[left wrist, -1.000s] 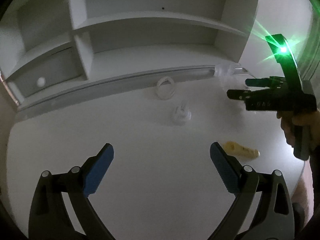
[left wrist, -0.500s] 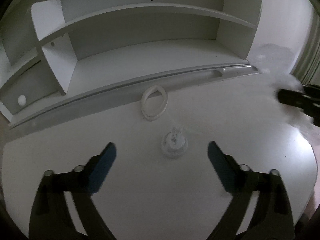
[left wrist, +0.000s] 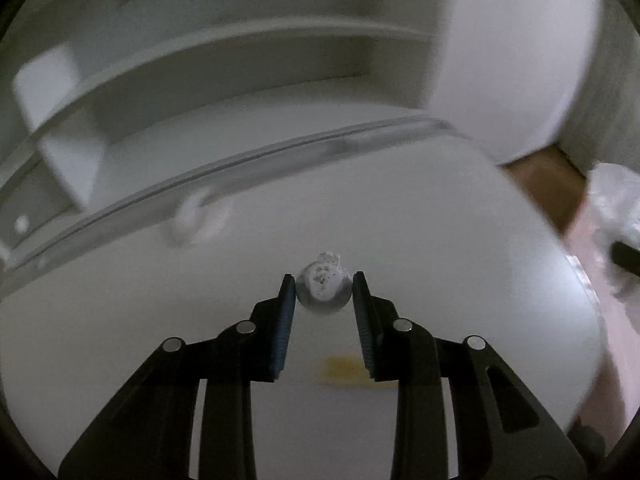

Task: Collect trash
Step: 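Grasp the clear plastic bag with the right gripper while the left grasps the white bottle cap, then carry the plastic bag and bottle cap to the bin and release both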

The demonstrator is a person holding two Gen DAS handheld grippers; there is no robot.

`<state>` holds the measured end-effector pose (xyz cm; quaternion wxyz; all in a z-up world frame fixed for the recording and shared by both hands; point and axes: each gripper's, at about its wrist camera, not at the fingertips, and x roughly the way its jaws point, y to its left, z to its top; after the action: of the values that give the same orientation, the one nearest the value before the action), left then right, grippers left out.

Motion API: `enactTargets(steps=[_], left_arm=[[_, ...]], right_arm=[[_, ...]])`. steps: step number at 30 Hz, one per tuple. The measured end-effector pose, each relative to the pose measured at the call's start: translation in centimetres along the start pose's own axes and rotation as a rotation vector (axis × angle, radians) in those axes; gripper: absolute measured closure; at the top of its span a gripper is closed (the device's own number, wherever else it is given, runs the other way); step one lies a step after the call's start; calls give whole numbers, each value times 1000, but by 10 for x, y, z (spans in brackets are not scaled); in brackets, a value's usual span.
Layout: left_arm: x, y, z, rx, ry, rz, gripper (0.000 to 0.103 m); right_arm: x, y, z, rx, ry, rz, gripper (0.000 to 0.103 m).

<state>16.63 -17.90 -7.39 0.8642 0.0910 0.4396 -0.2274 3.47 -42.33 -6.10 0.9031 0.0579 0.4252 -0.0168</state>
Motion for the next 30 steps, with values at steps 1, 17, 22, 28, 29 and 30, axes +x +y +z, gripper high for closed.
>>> enactTargets(steps=[1,17,22,28,29,30], left_arm=[[-4,-29,-1,33,-11,-49,75],[4,-360,-101,546,64,-518,75],[62,-386,-135,617,154,-485,74],[126,-387,-155,632,232,-449,74],[136,-388,-157,626,252,-447,74],[145,-389,-156,619,263,-449,74]], right_arm=[[-6,-14,-9,25,2,-19,71],[-39,-207,-207,513,123,-199,71],[-12,-231,-247,596,196,-166,71],[37,-245,-278,656,283,-127,71],[41,-247,-281,661,291,-123,71],[48,-248,-285,666,302,-118,71]])
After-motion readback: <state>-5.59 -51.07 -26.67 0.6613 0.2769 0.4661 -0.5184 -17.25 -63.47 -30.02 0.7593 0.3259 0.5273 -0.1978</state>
